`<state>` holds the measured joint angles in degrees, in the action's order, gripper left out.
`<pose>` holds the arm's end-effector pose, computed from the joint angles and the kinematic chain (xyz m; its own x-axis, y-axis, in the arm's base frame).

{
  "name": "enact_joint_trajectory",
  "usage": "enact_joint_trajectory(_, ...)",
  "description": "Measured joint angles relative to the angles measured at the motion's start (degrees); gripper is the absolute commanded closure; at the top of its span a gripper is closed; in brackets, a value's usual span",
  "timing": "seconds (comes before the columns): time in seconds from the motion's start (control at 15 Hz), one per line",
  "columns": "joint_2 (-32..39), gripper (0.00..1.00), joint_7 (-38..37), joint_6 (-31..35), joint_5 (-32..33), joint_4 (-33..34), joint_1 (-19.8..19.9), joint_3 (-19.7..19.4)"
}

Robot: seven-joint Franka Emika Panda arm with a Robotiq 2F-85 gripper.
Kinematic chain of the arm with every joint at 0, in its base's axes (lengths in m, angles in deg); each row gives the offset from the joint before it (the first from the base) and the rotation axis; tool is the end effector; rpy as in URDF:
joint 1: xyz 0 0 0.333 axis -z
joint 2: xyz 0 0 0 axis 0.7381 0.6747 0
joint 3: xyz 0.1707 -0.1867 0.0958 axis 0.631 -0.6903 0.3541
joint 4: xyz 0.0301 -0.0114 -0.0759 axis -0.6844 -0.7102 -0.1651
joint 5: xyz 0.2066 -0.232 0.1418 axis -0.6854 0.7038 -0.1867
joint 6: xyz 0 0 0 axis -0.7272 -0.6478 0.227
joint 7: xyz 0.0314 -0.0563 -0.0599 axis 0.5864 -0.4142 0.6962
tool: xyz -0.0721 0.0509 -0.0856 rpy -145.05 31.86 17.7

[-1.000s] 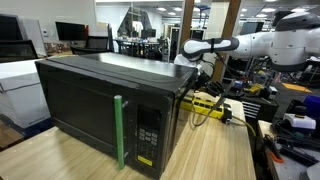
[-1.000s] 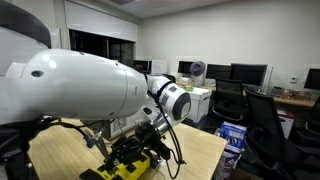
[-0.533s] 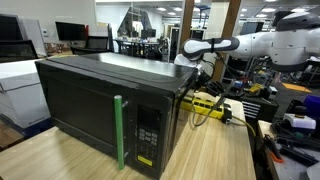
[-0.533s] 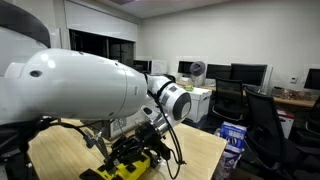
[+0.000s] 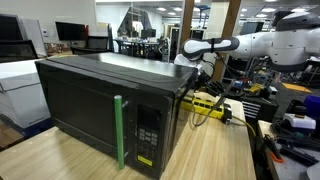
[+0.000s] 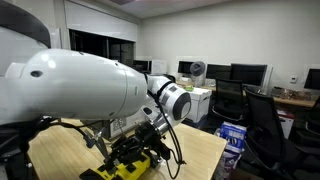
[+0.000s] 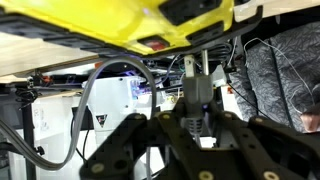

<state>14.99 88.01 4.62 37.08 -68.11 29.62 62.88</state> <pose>0.3855 -0.2823 0.1404 -0.3068 0.2536 0.9174 0.3116 0.9375 -0.1549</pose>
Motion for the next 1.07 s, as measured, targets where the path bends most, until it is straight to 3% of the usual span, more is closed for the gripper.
enact_joint_trajectory(1.07,0.0,0.94,0.0,0.0,1.1,0.03,-0.02,0.33)
